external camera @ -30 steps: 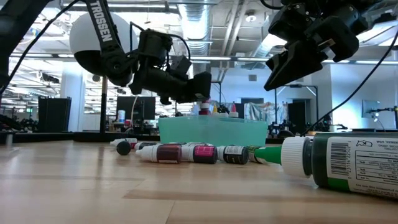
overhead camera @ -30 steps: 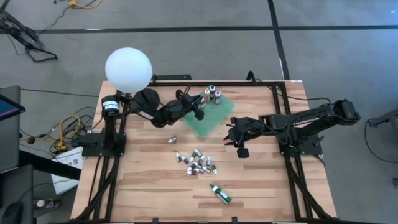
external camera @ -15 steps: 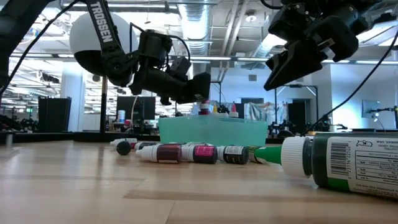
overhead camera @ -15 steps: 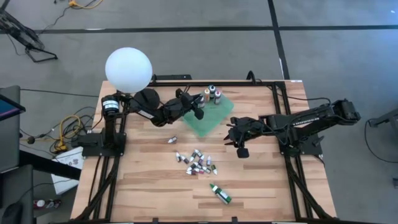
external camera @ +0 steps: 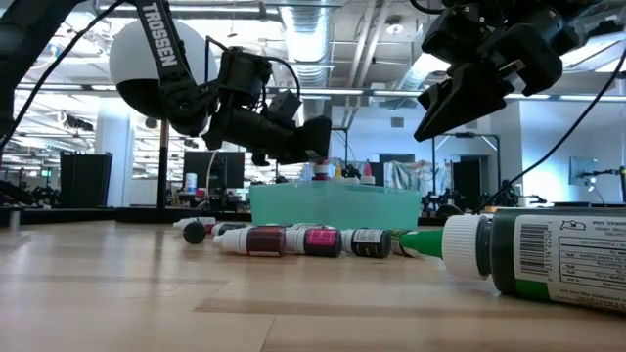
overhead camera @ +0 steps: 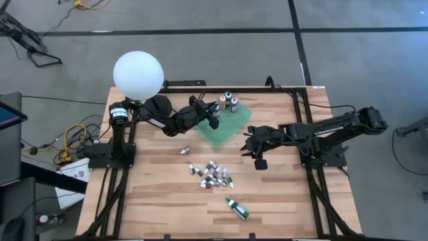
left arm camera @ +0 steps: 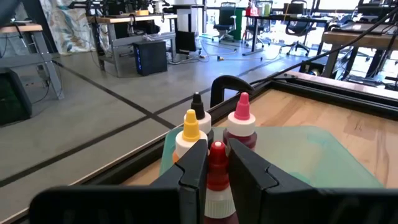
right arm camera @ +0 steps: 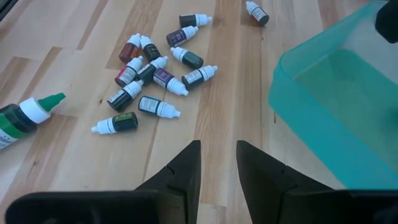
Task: Pick & Place food coloring
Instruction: Put the bottom red food coloring bottle into the green bin
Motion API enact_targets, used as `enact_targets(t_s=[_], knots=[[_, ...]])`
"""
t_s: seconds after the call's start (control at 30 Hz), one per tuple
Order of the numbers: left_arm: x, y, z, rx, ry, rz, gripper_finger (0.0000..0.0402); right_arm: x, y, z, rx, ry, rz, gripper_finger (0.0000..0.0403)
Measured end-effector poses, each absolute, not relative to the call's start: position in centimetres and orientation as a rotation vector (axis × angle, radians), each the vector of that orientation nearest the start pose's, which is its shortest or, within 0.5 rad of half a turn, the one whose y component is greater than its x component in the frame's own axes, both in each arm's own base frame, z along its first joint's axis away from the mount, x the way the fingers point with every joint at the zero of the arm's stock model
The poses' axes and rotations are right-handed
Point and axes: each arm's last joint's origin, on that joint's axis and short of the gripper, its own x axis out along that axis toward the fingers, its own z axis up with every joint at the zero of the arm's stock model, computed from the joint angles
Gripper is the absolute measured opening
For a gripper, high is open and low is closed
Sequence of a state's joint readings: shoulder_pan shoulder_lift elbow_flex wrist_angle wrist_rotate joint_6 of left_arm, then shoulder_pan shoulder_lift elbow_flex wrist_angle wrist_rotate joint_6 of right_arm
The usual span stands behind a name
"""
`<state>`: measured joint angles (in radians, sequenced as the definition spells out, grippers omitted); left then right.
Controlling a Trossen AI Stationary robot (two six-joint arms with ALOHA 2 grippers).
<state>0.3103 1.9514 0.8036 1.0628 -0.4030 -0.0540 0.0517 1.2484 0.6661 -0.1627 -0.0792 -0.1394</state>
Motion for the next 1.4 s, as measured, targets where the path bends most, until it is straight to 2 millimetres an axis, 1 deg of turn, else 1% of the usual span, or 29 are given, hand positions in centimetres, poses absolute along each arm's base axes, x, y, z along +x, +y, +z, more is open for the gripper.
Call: enact_targets(t_s=[0.07,0.17,0.33,0.8,1.1,1.4], knots=[[34.8,12.3,13.8,-0.048,0.062,0.717,0.0043,24.5,1.5,20.4,-0.122,0.736,0.176,0.0095],[35.1,12.2,12.6,-0.048,0.054,0.718,0.0043,24.4,1.5,20.4,-0.122,0.736,0.176,0.0095],[35.6,12.2,12.1,-0.041,0.031,0.730,0.0043,24.4,1.5,20.3,-0.122,0.740,0.177,0.0095],[35.5,12.4,12.2,0.007,0.027,0.787,0.0043,24.4,1.1,20.3,-0.142,0.743,0.173,0.0095],[35.7,13.3,12.4,0.006,0.041,0.801,0.0043,24.4,1.1,20.3,-0.142,0.743,0.172,0.0095],[35.9,13.5,12.5,0.008,0.054,0.809,0.0043,24.4,1.1,20.3,-0.142,0.743,0.173,0.0095]])
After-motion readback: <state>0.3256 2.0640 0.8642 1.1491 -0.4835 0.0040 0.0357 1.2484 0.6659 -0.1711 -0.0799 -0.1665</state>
